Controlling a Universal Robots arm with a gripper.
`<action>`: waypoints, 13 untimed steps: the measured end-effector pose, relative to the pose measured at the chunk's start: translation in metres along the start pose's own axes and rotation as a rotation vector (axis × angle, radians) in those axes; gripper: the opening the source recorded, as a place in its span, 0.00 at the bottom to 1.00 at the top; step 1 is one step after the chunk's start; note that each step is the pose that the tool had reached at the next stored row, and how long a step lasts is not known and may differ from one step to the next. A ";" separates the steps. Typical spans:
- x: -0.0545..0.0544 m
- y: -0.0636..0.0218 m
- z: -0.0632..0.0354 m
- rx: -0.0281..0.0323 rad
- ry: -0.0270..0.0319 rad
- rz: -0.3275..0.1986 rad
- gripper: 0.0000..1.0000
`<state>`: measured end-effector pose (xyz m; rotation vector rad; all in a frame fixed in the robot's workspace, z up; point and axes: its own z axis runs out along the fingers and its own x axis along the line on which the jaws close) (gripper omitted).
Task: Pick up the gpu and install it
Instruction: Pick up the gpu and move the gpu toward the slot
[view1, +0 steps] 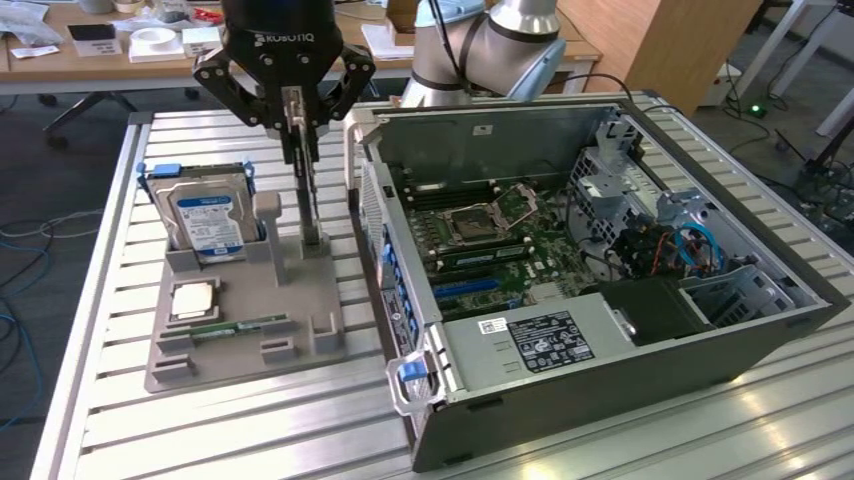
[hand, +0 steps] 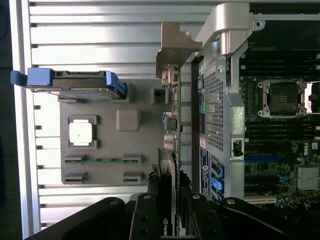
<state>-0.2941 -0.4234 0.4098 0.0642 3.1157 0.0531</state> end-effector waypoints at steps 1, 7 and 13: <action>0.000 0.0000 0.0000 0.0000 0.0000 0.000 0.26; -0.004 0.0002 0.0001 0.0000 0.0001 0.000 0.26; -0.011 0.0004 0.0003 0.0000 0.0000 0.000 0.26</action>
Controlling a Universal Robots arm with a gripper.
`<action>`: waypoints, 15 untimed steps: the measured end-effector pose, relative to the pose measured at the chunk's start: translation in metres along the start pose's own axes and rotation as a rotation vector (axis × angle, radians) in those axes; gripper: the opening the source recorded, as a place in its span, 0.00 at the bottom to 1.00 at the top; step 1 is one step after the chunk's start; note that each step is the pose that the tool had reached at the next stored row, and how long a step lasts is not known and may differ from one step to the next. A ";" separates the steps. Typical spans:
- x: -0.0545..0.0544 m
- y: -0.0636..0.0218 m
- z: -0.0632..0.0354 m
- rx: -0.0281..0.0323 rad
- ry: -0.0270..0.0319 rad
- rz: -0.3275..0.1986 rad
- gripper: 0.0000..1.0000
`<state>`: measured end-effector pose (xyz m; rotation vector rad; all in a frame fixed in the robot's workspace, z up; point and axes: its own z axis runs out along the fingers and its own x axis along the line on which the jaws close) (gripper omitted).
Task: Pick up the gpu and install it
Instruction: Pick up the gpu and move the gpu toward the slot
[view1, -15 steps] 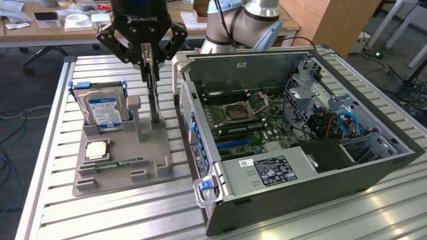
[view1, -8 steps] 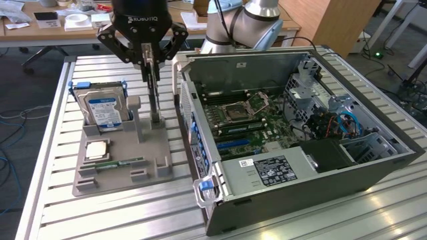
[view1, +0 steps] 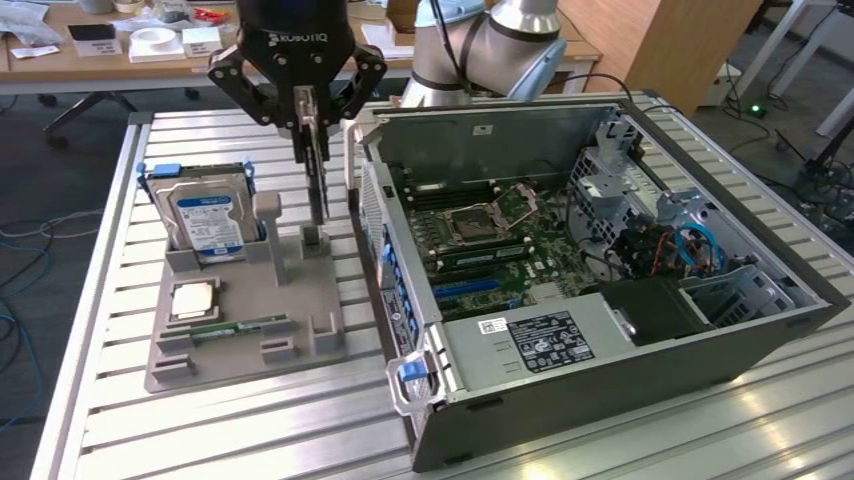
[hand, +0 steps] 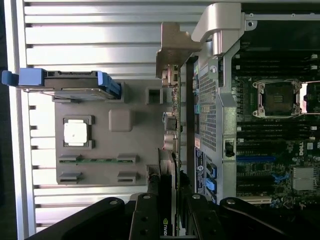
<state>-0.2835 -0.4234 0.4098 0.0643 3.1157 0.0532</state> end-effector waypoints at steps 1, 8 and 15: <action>-0.001 0.0000 0.0000 0.0000 0.0000 0.000 0.26; -0.011 0.0005 0.0003 0.0000 0.0000 0.000 0.26; -0.020 0.0009 0.0005 0.0001 0.0001 0.000 0.26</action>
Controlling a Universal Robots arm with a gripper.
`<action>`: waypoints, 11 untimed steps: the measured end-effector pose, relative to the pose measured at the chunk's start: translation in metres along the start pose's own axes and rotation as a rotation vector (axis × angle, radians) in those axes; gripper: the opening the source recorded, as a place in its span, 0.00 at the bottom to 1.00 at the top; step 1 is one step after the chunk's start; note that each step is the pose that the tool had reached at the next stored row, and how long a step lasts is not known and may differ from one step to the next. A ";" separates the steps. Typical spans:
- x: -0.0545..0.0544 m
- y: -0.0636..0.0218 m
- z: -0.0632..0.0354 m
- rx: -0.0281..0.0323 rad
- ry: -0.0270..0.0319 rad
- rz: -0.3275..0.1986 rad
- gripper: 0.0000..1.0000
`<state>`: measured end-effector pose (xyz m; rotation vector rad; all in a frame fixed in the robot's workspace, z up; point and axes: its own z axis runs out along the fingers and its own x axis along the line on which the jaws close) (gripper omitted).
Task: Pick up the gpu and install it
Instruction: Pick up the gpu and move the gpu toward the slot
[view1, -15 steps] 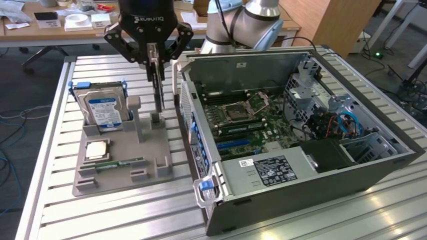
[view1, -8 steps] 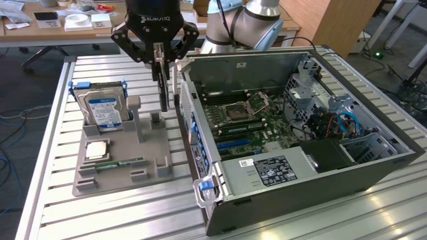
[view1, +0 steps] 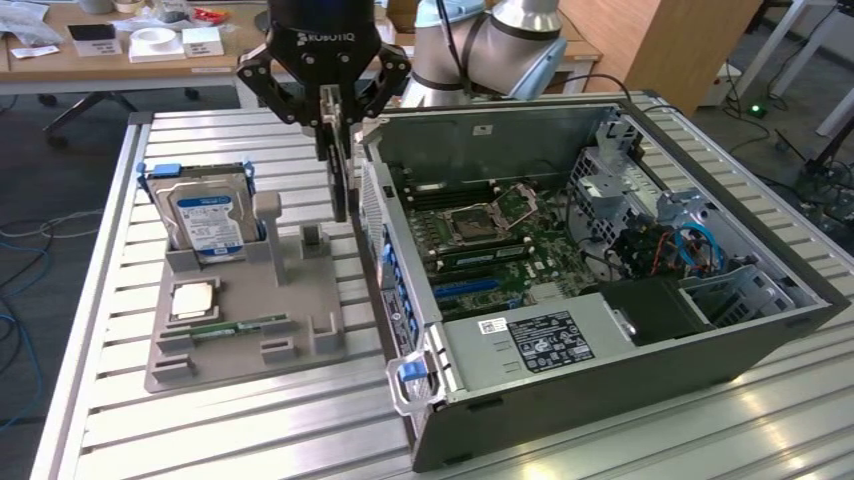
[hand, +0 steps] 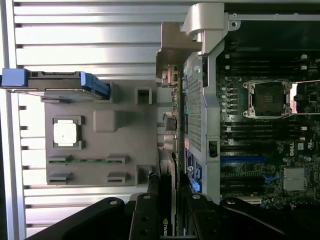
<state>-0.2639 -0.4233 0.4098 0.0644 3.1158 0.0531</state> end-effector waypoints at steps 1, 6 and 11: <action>-0.001 0.0001 0.0000 0.0000 0.0000 0.000 0.26; -0.008 0.0004 0.0002 -0.0001 -0.0001 0.000 0.26; -0.015 0.0006 0.0004 0.0000 -0.0001 0.000 0.26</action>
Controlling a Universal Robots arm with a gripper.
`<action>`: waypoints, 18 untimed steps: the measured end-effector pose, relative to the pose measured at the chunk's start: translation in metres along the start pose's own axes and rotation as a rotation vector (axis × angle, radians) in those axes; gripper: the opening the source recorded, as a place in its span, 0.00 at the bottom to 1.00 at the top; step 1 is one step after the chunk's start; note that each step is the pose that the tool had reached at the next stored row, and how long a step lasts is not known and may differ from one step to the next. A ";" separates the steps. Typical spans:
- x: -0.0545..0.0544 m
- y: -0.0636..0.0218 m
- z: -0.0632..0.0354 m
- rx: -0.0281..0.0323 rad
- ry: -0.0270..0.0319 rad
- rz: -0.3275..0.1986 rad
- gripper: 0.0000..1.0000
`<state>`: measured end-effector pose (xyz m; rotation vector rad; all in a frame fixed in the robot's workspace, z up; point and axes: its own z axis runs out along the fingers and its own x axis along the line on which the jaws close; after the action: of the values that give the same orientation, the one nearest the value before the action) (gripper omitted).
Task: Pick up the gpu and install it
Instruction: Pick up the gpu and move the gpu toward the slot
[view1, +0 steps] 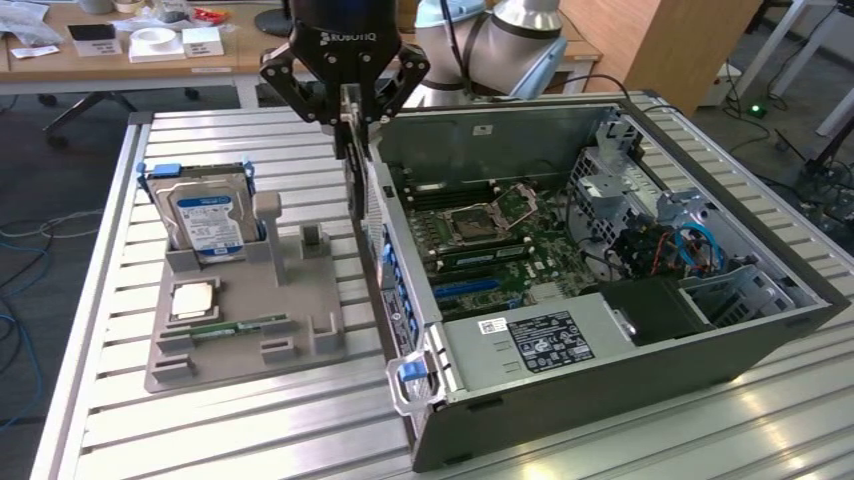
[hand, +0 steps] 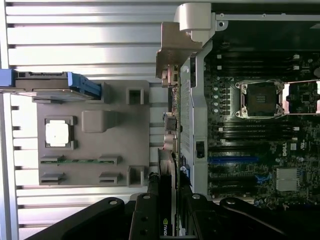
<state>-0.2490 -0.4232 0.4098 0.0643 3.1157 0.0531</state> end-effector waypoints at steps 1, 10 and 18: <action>-0.001 0.0000 0.0001 0.0000 0.0000 0.000 0.26; -0.014 0.0008 0.0004 -0.0003 0.0000 0.000 0.26; -0.031 0.0020 0.0009 -0.0010 0.0000 0.000 0.26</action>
<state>-0.2174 -0.4225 0.4098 0.0643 3.1157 0.0547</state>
